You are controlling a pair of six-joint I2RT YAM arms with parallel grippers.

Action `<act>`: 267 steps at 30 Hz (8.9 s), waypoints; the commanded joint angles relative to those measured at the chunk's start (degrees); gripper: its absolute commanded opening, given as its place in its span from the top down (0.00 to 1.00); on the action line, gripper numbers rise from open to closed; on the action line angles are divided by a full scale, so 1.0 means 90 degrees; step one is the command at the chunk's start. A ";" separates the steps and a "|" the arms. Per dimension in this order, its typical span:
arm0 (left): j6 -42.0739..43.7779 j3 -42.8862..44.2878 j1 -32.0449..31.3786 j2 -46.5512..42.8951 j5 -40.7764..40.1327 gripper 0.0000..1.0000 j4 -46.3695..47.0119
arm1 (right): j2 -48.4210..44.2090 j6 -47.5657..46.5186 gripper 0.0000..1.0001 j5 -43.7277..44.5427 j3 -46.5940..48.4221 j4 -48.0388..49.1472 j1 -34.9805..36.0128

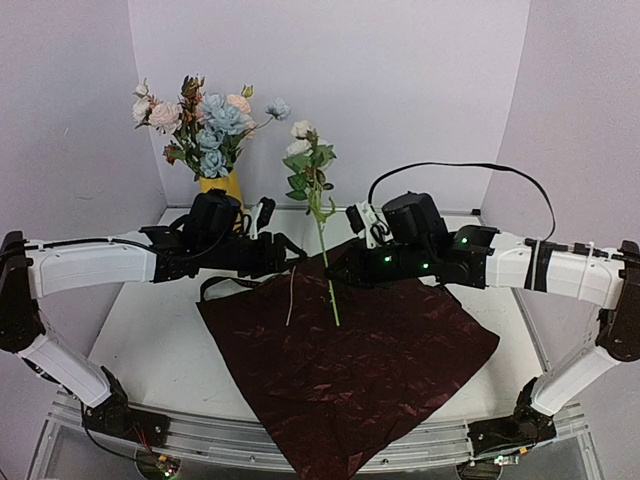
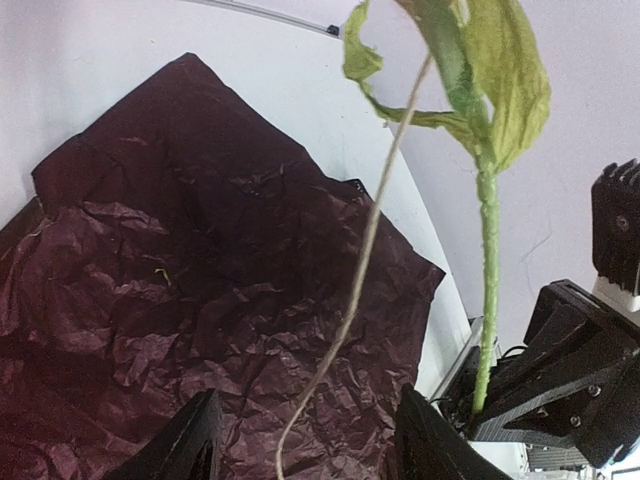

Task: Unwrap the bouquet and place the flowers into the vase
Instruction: Pick up the fake flower from the wrapping paper, then insert the fake flower into the vase.

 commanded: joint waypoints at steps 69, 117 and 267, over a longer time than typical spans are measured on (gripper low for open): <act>0.1082 0.1457 -0.0429 0.0534 0.1915 1.00 0.0009 | -0.1123 -0.0321 0.49 0.0313 -0.0226 0.0958 -0.0548; 0.0540 0.2378 -0.0350 0.0516 0.1023 0.26 0.1108 | -0.1047 -0.0294 1.00 -0.0517 -0.0388 0.1030 -0.0544; 0.6571 0.4521 0.2369 0.0105 -0.3376 1.00 0.1800 | -0.0868 -0.0774 0.33 0.0375 -0.0188 0.1075 -0.0563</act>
